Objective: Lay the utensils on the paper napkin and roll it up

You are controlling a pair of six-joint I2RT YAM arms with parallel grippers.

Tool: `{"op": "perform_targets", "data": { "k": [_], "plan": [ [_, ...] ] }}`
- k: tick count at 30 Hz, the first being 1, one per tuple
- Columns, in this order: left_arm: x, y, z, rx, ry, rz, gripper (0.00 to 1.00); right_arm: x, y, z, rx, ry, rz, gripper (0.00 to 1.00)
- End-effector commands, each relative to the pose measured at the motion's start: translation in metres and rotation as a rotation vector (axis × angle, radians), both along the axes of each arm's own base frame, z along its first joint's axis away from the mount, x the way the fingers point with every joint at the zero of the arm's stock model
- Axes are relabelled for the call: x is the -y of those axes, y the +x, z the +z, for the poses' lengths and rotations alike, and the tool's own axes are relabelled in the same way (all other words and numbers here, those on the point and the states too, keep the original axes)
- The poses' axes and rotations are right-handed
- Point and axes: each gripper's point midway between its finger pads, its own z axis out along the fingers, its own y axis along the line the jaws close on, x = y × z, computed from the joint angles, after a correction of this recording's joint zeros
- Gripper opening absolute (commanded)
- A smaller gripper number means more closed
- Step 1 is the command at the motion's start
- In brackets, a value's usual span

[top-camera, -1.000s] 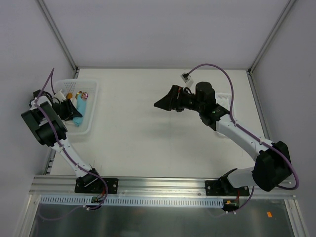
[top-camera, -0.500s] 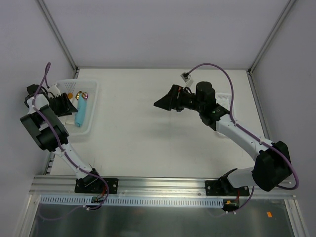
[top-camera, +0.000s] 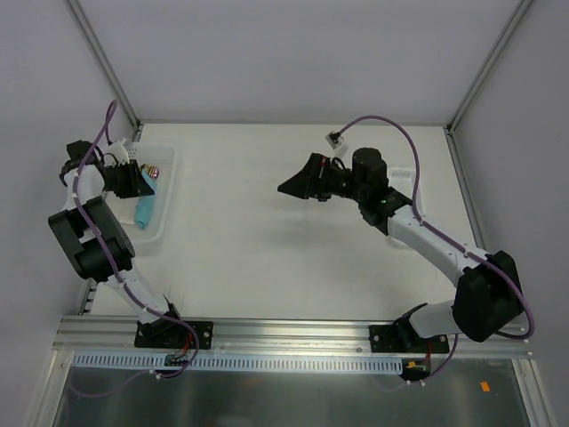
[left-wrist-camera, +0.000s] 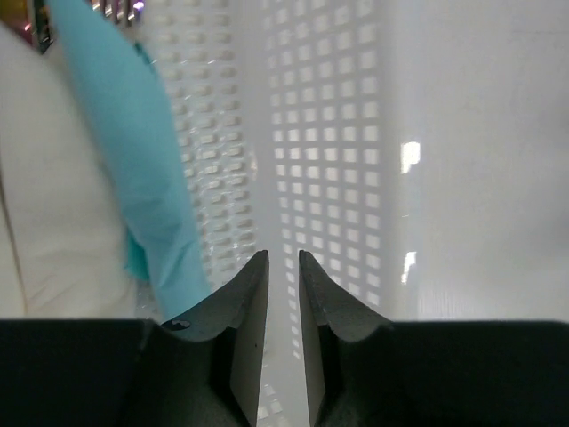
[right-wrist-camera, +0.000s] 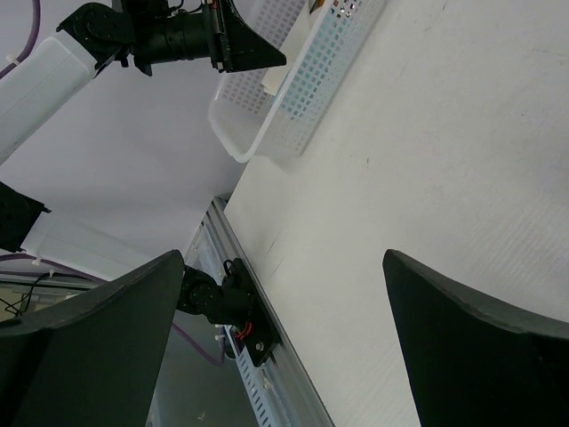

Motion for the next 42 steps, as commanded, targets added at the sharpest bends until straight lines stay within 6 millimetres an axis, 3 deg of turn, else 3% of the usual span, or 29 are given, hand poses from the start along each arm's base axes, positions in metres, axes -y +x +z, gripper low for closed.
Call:
{"op": "perform_targets", "data": {
  "k": [1,5,12,20,27,33,42],
  "plan": [
    [0.026,0.003,0.017,0.06,0.007,-0.099,0.19,-0.003,0.001,0.01,0.028,0.038,0.02,0.99],
    [0.018,0.009,-0.003,-0.016,-0.004,-0.047,0.17,-0.003,0.002,0.009,0.022,0.039,0.018,0.99],
    [-0.014,0.021,-0.036,-0.112,-0.036,0.068,0.14,0.001,0.002,0.007,0.017,0.037,0.008,0.99],
    [-0.04,0.021,-0.054,-0.154,-0.038,0.136,0.12,0.004,0.002,0.003,0.006,0.035,0.006,0.99],
    [-0.042,0.021,-0.065,-0.172,-0.075,0.149,0.14,0.004,0.002,0.005,0.008,0.038,0.01,0.99],
    [-0.026,0.025,-0.038,-0.088,-0.139,0.101,0.17,0.004,0.0,0.008,0.011,0.044,0.014,0.99],
    [-0.02,0.029,0.067,0.134,-0.054,0.093,0.19,0.012,-0.003,0.022,0.049,0.0,0.006,0.99]
  ]
}}
